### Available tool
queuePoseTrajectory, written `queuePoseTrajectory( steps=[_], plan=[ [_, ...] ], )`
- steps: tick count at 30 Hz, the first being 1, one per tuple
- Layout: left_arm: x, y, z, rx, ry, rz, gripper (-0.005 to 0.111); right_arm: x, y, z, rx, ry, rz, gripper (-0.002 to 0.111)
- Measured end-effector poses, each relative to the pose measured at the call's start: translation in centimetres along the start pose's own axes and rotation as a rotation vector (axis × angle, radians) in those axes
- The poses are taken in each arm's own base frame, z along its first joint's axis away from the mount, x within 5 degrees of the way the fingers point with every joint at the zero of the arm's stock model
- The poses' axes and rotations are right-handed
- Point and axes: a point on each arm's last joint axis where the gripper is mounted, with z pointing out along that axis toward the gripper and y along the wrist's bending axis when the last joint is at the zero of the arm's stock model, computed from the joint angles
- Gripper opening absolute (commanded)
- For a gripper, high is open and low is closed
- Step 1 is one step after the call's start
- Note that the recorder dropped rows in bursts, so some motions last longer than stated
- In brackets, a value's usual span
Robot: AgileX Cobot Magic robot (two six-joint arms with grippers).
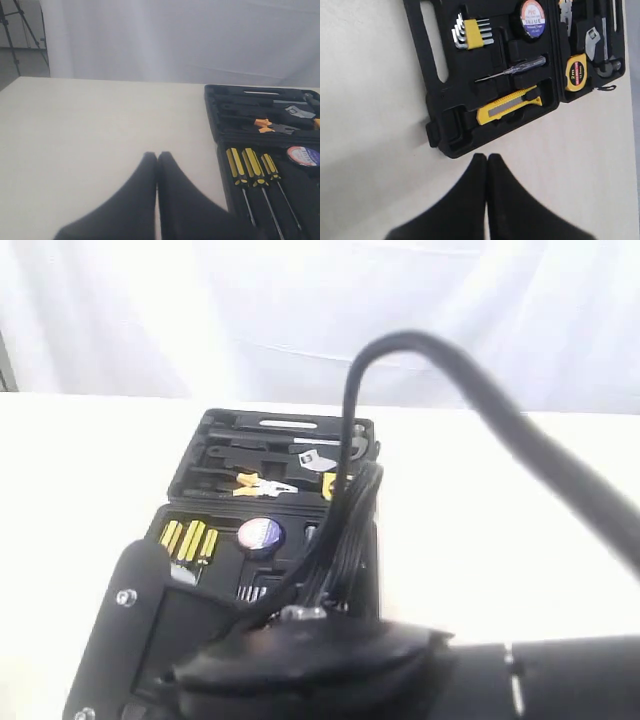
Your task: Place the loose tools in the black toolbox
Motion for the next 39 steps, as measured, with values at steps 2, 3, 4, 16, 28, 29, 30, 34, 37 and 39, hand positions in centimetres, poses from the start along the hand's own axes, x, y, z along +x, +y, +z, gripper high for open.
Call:
queuePoseTrajectory(
  steps=[2, 3, 4, 16, 28, 29, 30, 34, 37, 39],
  plan=[
    [0.0, 0.0, 0.0, 0.000, 0.000, 0.000, 0.000, -0.1, 0.3, 0.2, -0.013, -0.027, -0.004, -0.001],
    [0.0, 0.0, 0.0, 0.000, 0.000, 0.000, 0.000, -0.2, 0.4, 0.4, -0.018, -0.040, -0.002, -0.001],
    [0.0, 0.0, 0.0, 0.000, 0.000, 0.000, 0.000, -0.4, 0.6, 0.5, -0.025, -0.057, 0.014, -0.001],
    [0.0, 0.0, 0.0, 0.000, 0.000, 0.000, 0.000, -3.0, 5.6, 6.6, 0.045, -0.067, -0.041, -0.001],
    [0.0, 0.0, 0.0, 0.000, 0.000, 0.000, 0.000, -3.4, 9.1, 7.5, 0.028, -0.089, -0.028, -0.001],
    [0.0, 0.0, 0.0, 0.000, 0.000, 0.000, 0.000, -3.4, 9.1, 7.5, 0.028, -0.089, -0.024, -0.001],
    [0.0, 0.0, 0.0, 0.000, 0.000, 0.000, 0.000, -3.4, 9.2, 7.5, 0.028, -0.087, -0.026, -0.001],
    [0.0, 0.0, 0.0, 0.000, 0.000, 0.000, 0.000, -3.4, 9.2, 7.5, 0.028, -0.087, -0.024, 0.000],
    [0.0, 0.0, 0.0, 0.000, 0.000, 0.000, 0.000, -3.4, 9.2, 7.5, 0.028, -0.087, -0.024, 0.000],
    [0.0, 0.0, 0.0, 0.000, 0.000, 0.000, 0.000, -3.4, 9.2, 7.5, 0.028, -0.087, -0.024, 0.000]
  ],
)
